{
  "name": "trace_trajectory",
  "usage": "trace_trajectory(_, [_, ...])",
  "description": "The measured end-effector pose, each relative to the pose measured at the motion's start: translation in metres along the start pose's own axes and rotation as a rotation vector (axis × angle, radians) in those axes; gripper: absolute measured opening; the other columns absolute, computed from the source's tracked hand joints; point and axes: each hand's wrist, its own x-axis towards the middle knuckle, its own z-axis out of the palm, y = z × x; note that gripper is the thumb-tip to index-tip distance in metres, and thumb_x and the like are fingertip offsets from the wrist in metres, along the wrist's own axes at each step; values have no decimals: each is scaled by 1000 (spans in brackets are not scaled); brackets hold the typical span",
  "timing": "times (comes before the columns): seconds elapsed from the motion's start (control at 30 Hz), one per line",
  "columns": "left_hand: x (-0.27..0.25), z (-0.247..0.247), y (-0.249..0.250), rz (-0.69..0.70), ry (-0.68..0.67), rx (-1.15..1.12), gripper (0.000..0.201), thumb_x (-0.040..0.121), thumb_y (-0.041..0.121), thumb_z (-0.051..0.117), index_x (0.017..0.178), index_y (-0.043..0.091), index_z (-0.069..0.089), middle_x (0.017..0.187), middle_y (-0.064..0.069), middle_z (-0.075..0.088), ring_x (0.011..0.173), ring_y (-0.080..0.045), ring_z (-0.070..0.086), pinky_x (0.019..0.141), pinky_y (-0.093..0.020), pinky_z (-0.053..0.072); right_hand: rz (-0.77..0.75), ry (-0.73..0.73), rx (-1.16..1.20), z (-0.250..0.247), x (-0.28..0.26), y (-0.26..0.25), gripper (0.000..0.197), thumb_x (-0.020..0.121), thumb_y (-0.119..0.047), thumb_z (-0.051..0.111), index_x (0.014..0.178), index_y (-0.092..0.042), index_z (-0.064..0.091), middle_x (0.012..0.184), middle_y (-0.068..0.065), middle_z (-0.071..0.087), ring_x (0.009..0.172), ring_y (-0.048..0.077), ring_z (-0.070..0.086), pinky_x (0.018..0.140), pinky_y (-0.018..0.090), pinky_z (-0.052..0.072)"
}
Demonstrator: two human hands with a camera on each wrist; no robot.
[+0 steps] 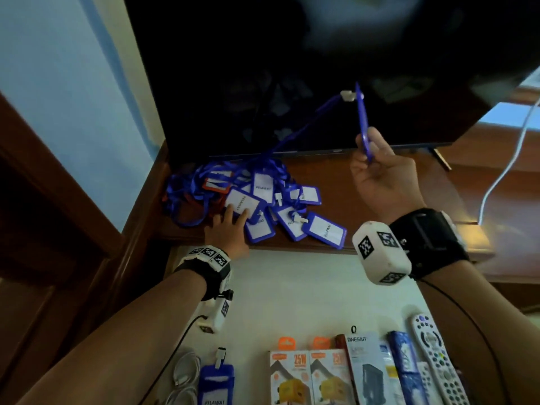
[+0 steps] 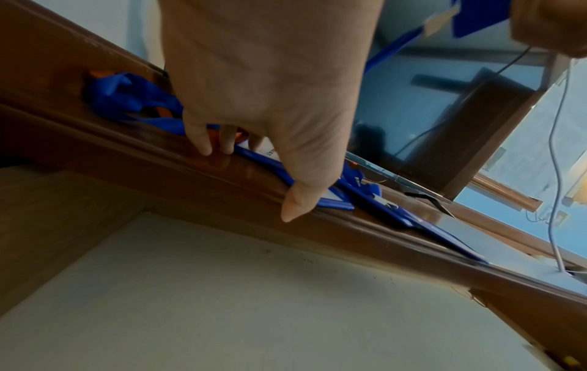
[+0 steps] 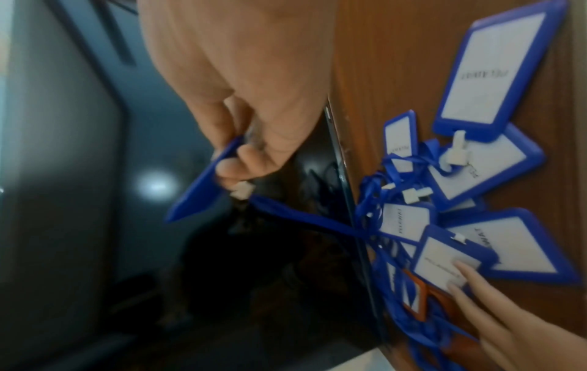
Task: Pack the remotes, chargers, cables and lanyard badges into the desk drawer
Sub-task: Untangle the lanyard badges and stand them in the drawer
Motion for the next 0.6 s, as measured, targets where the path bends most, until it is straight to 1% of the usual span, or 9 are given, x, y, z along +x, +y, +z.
trace_trajectory(0.07, [1,-4,3,-12,-18,-4,86,82,35,64,148,39,8,158,-1,-3,139,-37,15,106,-51,32,-68,-41,81,-3,-4,-12,28,80,7,45,101,-3,62,84,17,68,56,17,55,59,23,44])
trace_trajectory(0.1, [2,-7,4,-18,-20,-16,84,82,34,63,147,39,11,158,-1,-1,138,-37,17,105,-50,33,-97,-58,117,-6,-5,-18,28,82,7,45,100,-4,63,82,17,69,55,18,55,61,24,44])
trace_trajectory(0.17, [4,-11,5,-31,-34,-68,79,82,32,61,146,39,16,158,0,1,137,-37,20,105,-48,34,-142,-97,143,-13,-6,-33,26,88,4,42,101,-6,62,79,12,69,54,17,55,64,25,42])
trace_trajectory(0.23, [6,-13,4,-29,-50,-131,74,83,33,60,145,37,21,158,1,3,138,-37,22,108,-45,32,-176,-124,99,-21,-10,-45,23,91,0,40,104,-11,56,77,6,68,56,16,54,63,24,43])
trace_trajectory(0.3, [8,-14,4,-27,-44,-153,71,83,34,60,145,34,25,159,-1,6,138,-36,25,109,-41,31,-197,-102,84,-30,-16,-55,23,93,1,39,101,-15,54,73,4,67,56,16,52,62,24,41])
trace_trajectory(0.4, [8,-14,3,-65,-49,-138,75,82,38,61,147,29,24,159,-3,3,138,-37,27,109,-41,32,-257,-61,131,-49,-28,-78,25,82,1,46,96,-18,53,70,3,65,55,17,51,60,25,38])
trace_trajectory(0.47, [7,-15,7,-98,-36,-148,75,80,41,60,146,28,26,159,-5,5,137,-37,29,107,-42,34,-306,-33,136,-63,-33,-97,23,80,-1,48,92,-21,53,71,2,64,55,16,52,57,24,38])
trace_trajectory(0.53, [4,-18,22,-111,14,-176,70,81,39,59,143,23,31,157,-8,9,135,-37,30,105,-44,36,-308,46,70,-81,-36,-110,21,80,-2,50,87,-21,56,73,4,64,55,16,52,58,25,38])
trace_trajectory(0.6, [0,-23,48,-73,80,-206,66,84,36,61,141,17,35,155,-10,13,135,-36,30,105,-44,37,-256,116,-32,-99,-39,-116,22,88,0,47,86,-19,58,77,6,64,57,17,52,59,25,38])
